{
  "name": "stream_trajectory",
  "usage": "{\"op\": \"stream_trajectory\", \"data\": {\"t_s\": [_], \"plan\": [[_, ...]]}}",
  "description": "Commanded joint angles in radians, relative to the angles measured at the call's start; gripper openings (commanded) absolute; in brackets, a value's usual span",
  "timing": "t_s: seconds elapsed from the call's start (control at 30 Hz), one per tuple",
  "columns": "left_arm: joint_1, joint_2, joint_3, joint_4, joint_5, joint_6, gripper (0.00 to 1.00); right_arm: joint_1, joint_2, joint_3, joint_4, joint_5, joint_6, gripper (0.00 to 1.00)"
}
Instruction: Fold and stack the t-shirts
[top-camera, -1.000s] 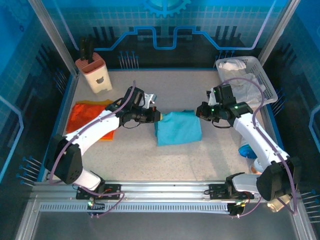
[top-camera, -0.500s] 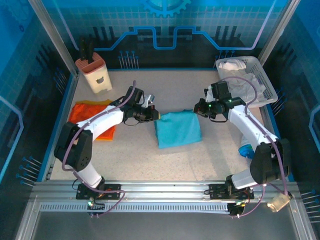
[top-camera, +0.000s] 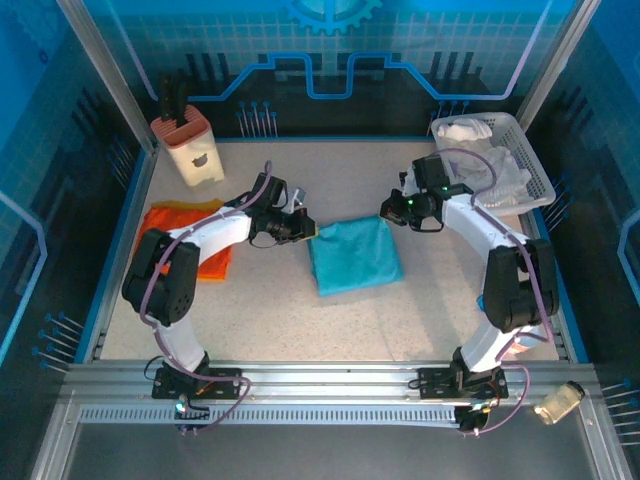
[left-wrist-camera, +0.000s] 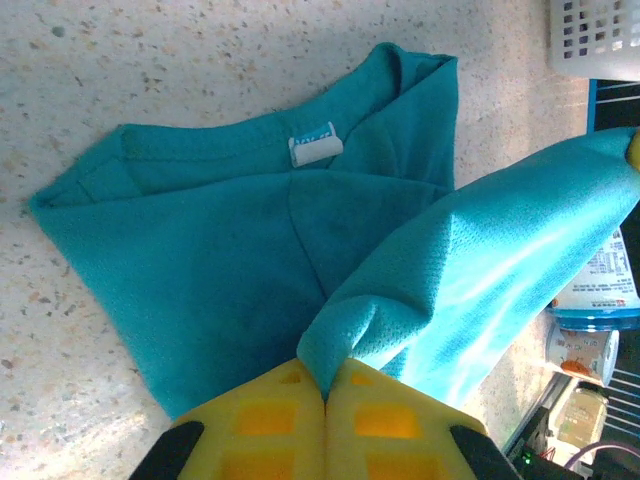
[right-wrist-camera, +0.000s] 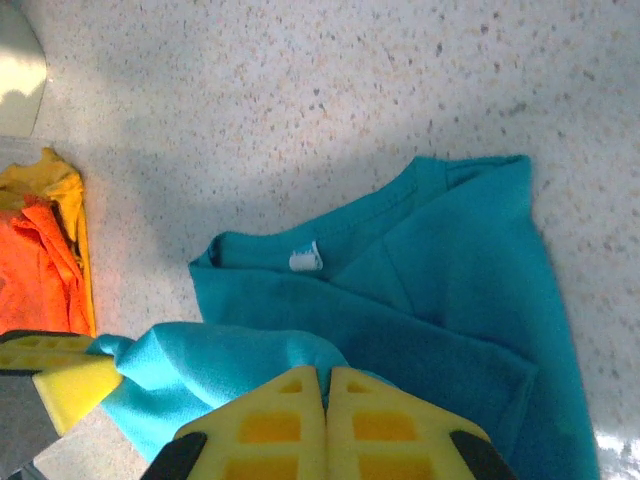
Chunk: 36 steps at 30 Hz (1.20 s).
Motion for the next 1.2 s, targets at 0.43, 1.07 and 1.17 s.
{"op": "stream_trajectory", "data": {"t_s": [0.43, 1.07, 1.17], "plan": [[0.044, 0.106, 0.021, 0.081, 0.016, -0.039, 0.00, -0.008, 0.211, 0.175, 0.089, -0.074, -0.045, 0.00], [0.093, 0.157, -0.035, 0.154, 0.027, -0.049, 0.02, 0.038, 0.408, 0.364, 0.084, -0.056, -0.063, 0.11], [0.101, 0.153, -0.049, 0.159, 0.006, -0.054, 0.09, 0.038, 0.440, 0.402, 0.064, -0.053, -0.073, 0.30]]}}
